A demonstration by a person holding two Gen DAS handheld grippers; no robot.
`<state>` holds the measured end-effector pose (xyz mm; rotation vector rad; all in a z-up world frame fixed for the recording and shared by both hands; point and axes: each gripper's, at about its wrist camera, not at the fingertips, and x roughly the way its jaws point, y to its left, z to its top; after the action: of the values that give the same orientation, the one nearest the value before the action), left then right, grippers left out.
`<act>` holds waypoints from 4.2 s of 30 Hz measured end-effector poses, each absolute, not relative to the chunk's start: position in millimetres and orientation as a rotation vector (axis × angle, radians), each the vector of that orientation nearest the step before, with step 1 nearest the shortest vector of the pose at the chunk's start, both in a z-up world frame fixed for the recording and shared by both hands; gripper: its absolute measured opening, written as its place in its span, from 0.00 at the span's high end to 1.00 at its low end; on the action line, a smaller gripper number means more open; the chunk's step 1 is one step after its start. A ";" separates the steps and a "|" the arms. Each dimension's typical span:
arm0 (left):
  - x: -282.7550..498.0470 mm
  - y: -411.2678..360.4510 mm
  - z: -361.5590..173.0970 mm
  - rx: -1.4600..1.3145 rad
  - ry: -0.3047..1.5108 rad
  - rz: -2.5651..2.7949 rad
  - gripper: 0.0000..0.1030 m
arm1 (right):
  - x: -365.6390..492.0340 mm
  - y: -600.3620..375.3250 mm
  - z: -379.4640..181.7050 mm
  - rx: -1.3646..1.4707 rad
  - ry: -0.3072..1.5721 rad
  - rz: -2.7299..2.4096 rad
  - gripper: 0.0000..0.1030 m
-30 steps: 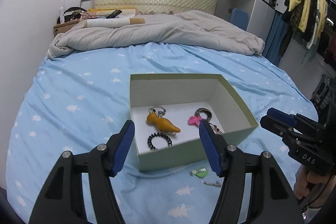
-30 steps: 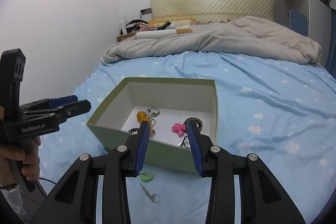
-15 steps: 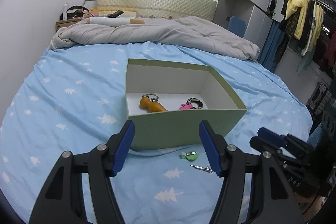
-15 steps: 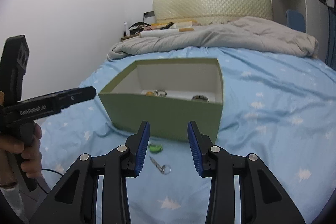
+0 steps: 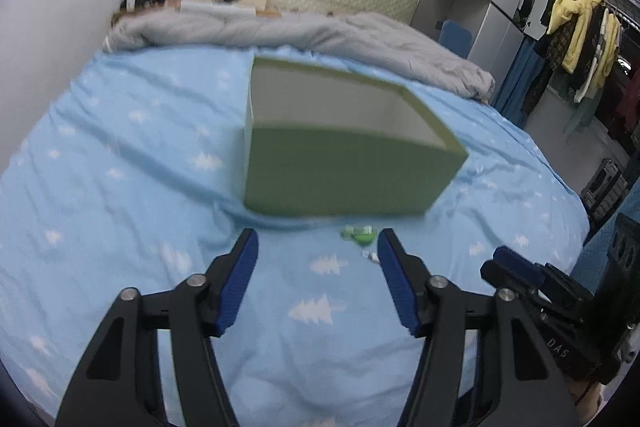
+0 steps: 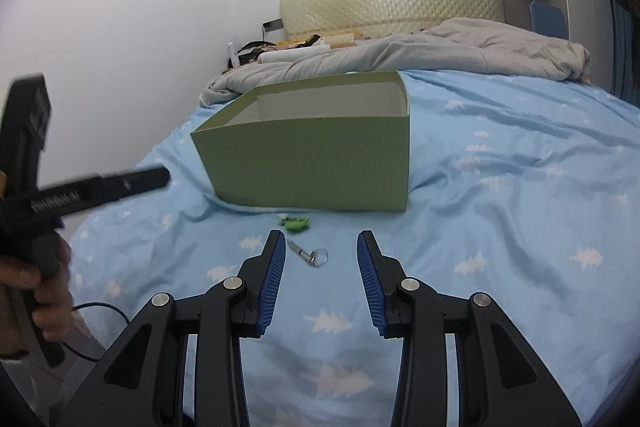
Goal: Organize jewelry
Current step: 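Withdraw both tools and approach the green clip and silver key-ring tool, then grasp the green round clip with the left tool while the right tool grasps the silver key-ring tool, then carry the clip and key-ring tool into the green box and open both tools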
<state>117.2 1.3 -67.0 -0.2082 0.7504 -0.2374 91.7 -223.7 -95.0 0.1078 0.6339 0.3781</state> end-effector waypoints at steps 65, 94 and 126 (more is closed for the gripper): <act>159.8 -19.7 -108.1 -0.187 0.931 -0.328 0.65 | 126.4 -210.1 -117.8 0.043 0.757 0.411 1.00; 137.1 5.2 -73.4 -0.216 0.910 -0.236 0.65 | 149.3 -171.0 -122.9 -0.077 0.859 0.439 0.97; 255.5 2.6 -19.4 -0.163 0.957 -0.194 0.65 | 275.4 -181.6 -35.8 0.088 0.901 0.355 0.97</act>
<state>255.5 2.6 -19.4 -0.1634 0.9575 -0.1944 275.4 -181.6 -35.8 0.0877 0.9007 0.3548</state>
